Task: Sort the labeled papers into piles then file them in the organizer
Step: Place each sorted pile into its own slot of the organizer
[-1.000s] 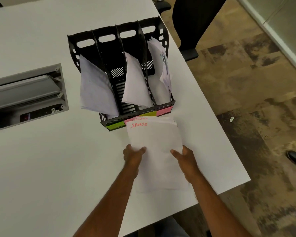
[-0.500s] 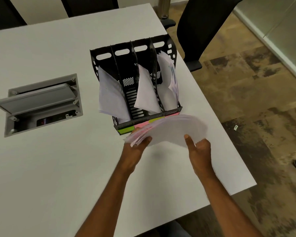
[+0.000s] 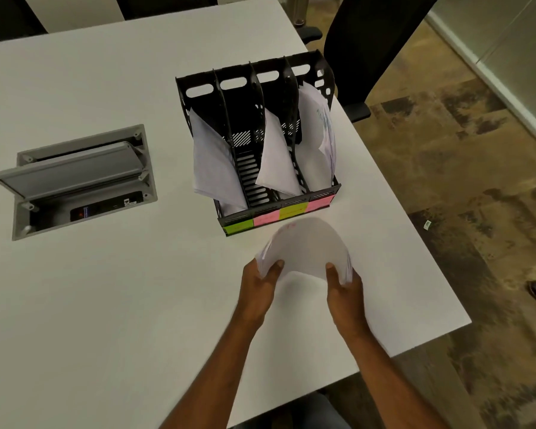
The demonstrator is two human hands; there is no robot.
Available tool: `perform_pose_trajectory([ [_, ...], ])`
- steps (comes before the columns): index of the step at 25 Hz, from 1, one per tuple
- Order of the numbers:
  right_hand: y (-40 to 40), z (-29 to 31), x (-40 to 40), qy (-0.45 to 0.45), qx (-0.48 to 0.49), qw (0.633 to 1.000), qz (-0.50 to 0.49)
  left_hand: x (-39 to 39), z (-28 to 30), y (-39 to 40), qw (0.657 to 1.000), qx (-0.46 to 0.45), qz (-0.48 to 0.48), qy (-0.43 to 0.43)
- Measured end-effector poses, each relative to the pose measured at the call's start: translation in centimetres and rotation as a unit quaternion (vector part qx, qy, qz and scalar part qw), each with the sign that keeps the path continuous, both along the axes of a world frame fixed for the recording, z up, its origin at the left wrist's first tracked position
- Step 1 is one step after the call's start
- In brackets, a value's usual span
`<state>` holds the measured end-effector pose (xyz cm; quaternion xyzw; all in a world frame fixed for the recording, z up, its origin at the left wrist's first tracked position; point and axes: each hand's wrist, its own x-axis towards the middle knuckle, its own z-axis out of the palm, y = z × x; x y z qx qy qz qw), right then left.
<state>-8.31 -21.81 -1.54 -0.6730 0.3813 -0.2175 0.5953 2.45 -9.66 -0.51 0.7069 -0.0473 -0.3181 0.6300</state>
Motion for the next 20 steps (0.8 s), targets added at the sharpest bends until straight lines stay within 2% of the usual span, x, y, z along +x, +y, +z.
perform_pose_trajectory([
  [5,-0.2,-2.0,-0.8,0.058,0.063,0.996,0.004,0.3,-1.5,0.4,0.999,0.031,-0.030,0.003],
  [10,-1.3,-3.1,-1.0,0.103,0.035,0.994,0.021,1.3,-3.2,0.6,0.996,0.070,-0.059,-0.003],
  [14,-2.6,-3.4,-1.7,0.194,-0.011,0.969,0.153,2.0,-3.7,0.3,0.988,0.132,-0.081,-0.007],
  [17,-3.9,-1.1,-1.5,0.222,-0.105,0.945,0.214,3.8,-3.6,0.2,0.990,0.131,-0.048,-0.006],
  [19,-4.5,1.7,-0.7,0.188,-0.139,0.952,0.198,5.4,-3.0,0.5,0.994,0.109,0.007,-0.023],
  [20,-4.6,3.3,-0.1,0.161,-0.126,0.963,0.174,6.2,-2.9,0.6,0.993,0.103,0.044,-0.032],
])
